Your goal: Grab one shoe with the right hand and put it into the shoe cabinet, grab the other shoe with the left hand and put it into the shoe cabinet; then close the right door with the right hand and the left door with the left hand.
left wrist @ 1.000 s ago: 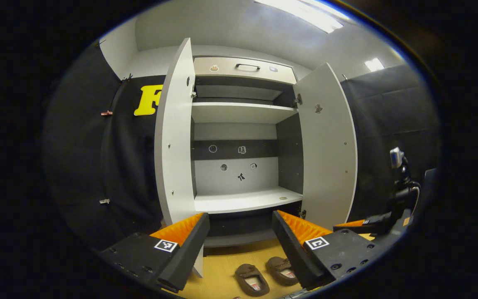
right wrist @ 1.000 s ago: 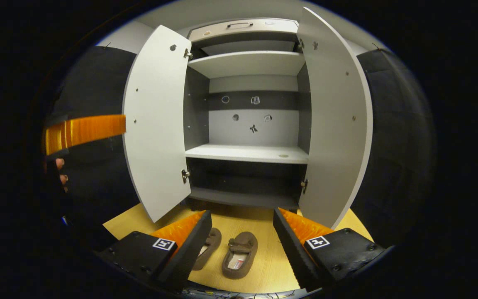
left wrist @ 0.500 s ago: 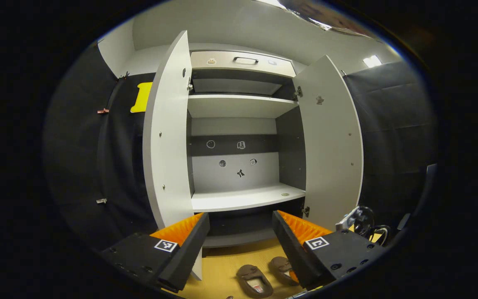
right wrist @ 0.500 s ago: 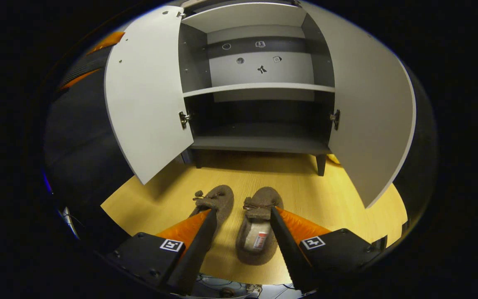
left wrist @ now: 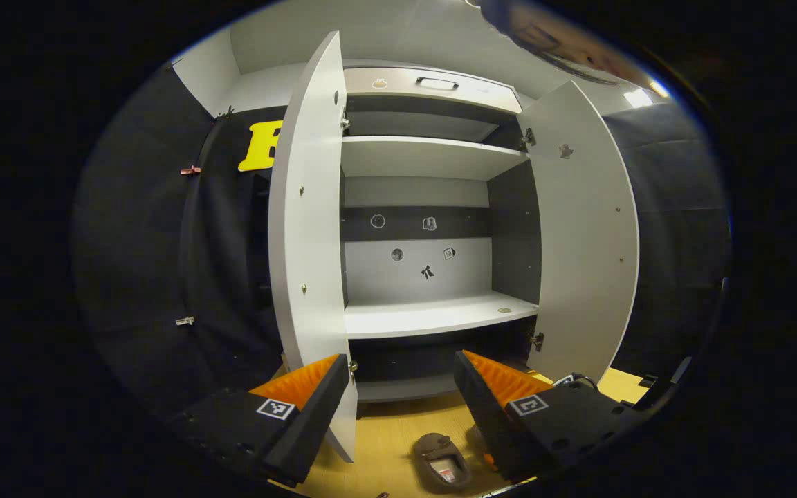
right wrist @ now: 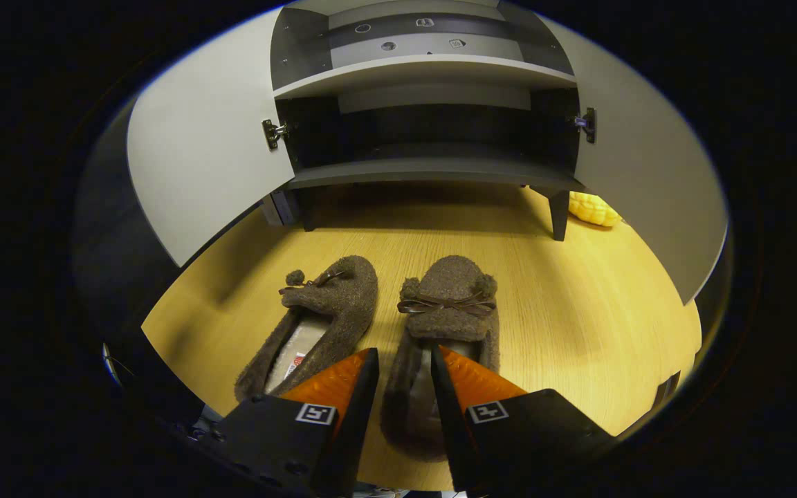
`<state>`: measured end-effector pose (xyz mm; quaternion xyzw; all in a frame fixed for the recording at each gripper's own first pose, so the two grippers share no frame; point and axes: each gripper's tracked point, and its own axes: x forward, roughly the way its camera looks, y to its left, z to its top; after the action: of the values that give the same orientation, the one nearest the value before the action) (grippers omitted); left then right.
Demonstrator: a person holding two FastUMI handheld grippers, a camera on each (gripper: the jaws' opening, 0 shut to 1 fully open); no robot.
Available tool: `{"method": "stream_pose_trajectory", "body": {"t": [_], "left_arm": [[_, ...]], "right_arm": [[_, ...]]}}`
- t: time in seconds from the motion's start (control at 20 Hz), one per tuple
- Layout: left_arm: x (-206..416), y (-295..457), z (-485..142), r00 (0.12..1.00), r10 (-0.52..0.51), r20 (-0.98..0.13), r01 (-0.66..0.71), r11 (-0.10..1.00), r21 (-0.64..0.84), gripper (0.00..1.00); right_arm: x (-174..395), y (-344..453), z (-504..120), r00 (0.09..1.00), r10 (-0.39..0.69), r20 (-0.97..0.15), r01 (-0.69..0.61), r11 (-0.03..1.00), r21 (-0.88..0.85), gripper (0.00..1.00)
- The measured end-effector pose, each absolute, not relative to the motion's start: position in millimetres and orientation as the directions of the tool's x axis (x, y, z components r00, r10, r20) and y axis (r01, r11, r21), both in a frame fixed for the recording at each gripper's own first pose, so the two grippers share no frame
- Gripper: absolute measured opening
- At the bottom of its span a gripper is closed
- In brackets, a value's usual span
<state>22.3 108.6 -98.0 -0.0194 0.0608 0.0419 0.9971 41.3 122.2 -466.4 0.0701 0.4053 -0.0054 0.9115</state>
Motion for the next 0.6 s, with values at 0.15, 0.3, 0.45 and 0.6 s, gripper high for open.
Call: {"method": "stream_pose_trajectory", "body": {"t": [0.15, 0.3, 0.45, 0.6], "left_arm": [[23.3, 114.6, -104.4, 0.984, 0.101, -0.145, -0.106, 0.994, -0.024, 0.96], [26.0, 120.0, -111.0, 0.980, 0.117, -0.164, -0.121, 0.993, -0.016, 0.96], [27.6, 125.4, -111.1, 0.976, 0.137, -0.172, -0.140, 0.990, -0.007, 0.96], [27.3, 130.9, -110.9, 0.971, 0.164, -0.174, -0.167, 0.986, 0.000, 0.96]], "right_arm": [[53.0, 125.0, -479.9, 0.657, 0.044, -0.752, 0.070, 0.990, 0.119, 0.52], [65.0, 124.2, -488.9, 0.651, 0.033, -0.758, 0.074, 0.991, 0.107, 0.52], [78.9, 113.5, -503.2, 0.644, -0.001, -0.765, 0.090, 0.993, 0.075, 0.34], [78.4, 117.5, -500.0, 0.638, 0.033, -0.770, 0.058, 0.994, 0.090, 0.21]]}}
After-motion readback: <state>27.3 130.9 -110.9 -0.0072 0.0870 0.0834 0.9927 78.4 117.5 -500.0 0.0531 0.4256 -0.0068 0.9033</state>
